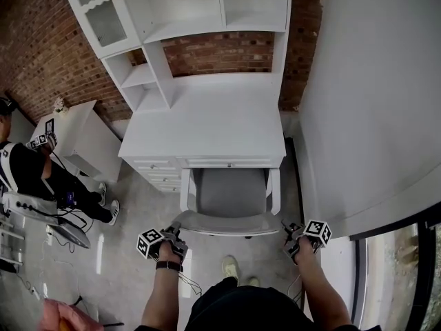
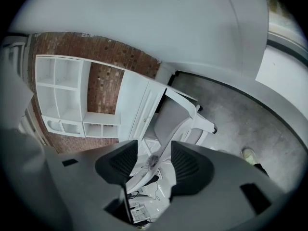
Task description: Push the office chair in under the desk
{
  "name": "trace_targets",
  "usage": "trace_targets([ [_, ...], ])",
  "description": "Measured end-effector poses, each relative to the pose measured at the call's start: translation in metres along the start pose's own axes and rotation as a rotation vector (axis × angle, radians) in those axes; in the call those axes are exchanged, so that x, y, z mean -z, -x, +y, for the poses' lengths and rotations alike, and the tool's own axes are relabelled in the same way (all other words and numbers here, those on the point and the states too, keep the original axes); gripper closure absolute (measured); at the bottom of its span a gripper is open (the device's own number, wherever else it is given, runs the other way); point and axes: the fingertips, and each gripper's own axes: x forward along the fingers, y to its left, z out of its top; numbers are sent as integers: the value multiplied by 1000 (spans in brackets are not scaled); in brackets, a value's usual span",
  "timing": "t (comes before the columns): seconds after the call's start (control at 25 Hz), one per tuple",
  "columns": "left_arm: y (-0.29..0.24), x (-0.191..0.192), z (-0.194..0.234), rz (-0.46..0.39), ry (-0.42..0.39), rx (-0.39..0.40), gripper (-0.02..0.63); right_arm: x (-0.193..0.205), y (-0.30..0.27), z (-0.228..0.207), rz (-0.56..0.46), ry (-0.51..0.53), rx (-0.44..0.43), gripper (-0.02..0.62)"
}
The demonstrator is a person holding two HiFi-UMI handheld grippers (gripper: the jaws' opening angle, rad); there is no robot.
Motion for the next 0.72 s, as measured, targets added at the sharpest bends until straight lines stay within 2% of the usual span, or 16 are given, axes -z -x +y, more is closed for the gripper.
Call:
trace_targets([
  [0.16,22,6,-9,-47,-4,49,446,5,18,13,17,40,-80,400],
  [0.32,52,8,-16,-87,-22,103,480,15,41,28,15,61,-159,402],
  [0.56,71,26,-62,-84,-132,243,555,21,65,70,-1,125,-288,416],
  [0.72,83,40,-99,-60,-197,357,581,36,81,114,29,237,-402,434],
])
